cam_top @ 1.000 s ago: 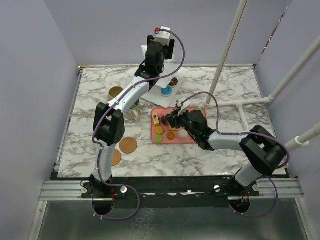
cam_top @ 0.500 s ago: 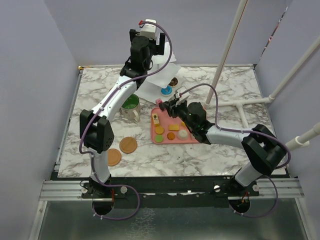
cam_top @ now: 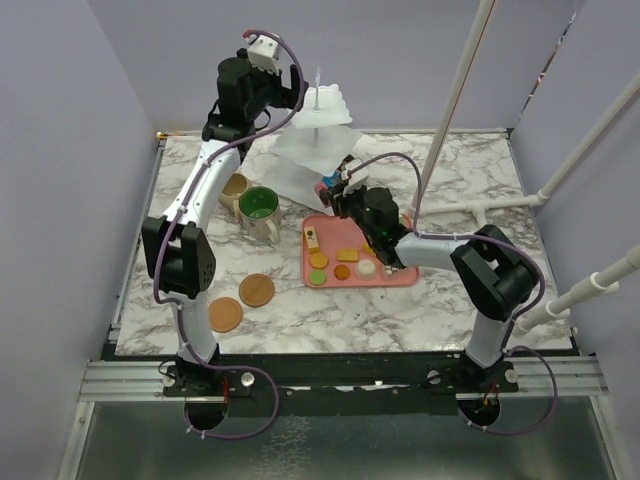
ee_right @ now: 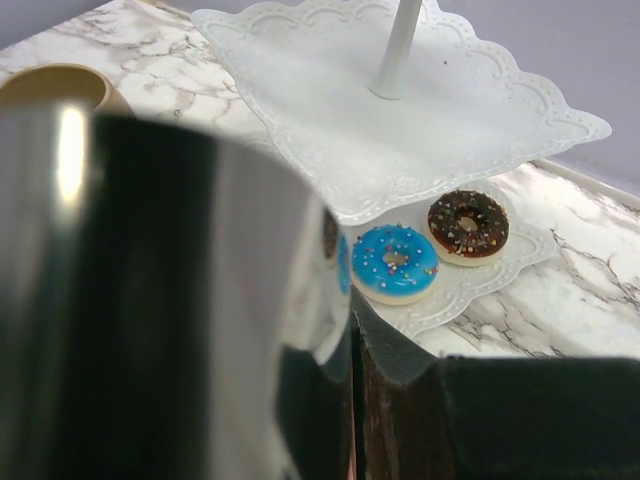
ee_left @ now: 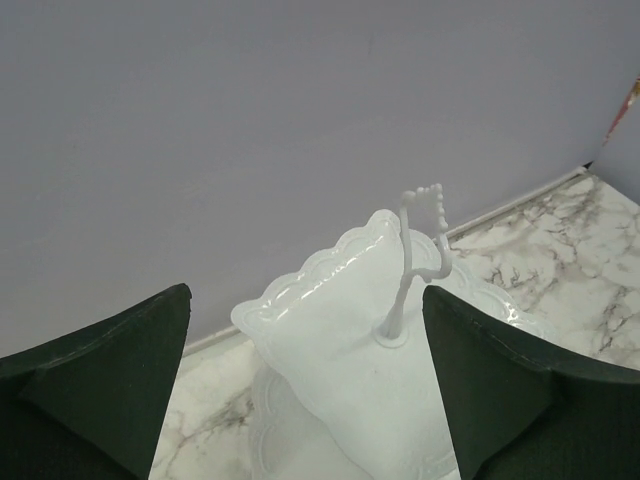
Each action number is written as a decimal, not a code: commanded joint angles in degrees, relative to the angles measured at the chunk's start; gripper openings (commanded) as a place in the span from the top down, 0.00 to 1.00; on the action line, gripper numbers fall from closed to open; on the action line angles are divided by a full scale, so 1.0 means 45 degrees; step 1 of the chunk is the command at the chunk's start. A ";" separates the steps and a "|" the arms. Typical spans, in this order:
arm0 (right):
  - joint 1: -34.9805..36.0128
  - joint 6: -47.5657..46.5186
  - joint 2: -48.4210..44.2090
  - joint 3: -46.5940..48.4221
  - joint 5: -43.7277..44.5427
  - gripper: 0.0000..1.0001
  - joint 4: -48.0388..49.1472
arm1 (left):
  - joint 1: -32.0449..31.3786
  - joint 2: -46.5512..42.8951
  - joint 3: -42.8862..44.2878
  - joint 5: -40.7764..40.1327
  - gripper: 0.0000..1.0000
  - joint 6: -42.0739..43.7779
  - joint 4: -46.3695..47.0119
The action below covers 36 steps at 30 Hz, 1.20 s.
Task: Serve the afternoon tea
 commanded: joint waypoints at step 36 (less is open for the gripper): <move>-0.0359 0.0465 0.1290 0.1080 -0.0151 0.47 0.0971 | 0.1005 0.5959 0.5312 0.9139 0.54 -0.1918 0.1538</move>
